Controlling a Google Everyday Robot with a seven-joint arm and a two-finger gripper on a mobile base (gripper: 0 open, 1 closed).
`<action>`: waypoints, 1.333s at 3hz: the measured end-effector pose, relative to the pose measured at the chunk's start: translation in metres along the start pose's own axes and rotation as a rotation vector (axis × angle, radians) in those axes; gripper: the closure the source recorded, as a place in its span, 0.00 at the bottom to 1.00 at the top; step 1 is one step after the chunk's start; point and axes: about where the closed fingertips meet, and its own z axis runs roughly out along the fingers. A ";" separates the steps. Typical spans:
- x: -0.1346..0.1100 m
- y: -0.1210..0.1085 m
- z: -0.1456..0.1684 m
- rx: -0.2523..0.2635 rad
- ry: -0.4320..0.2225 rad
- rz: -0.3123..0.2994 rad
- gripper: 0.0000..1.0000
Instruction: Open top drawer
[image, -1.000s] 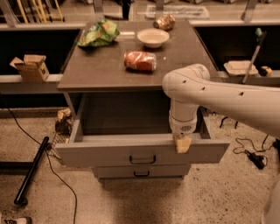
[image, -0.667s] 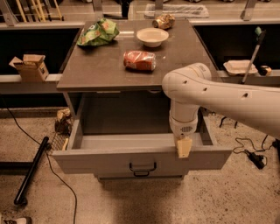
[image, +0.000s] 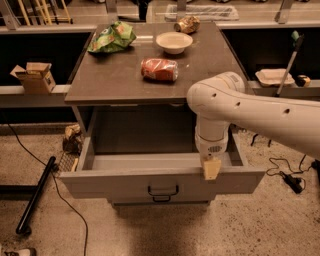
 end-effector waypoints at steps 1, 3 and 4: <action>0.000 0.000 0.000 0.000 0.000 0.000 0.44; 0.000 0.000 0.000 0.000 0.000 0.000 0.00; 0.009 0.003 -0.017 0.020 -0.038 -0.014 0.00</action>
Offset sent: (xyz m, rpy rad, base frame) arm 0.0000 0.0000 0.0000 0.0000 0.0000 0.0000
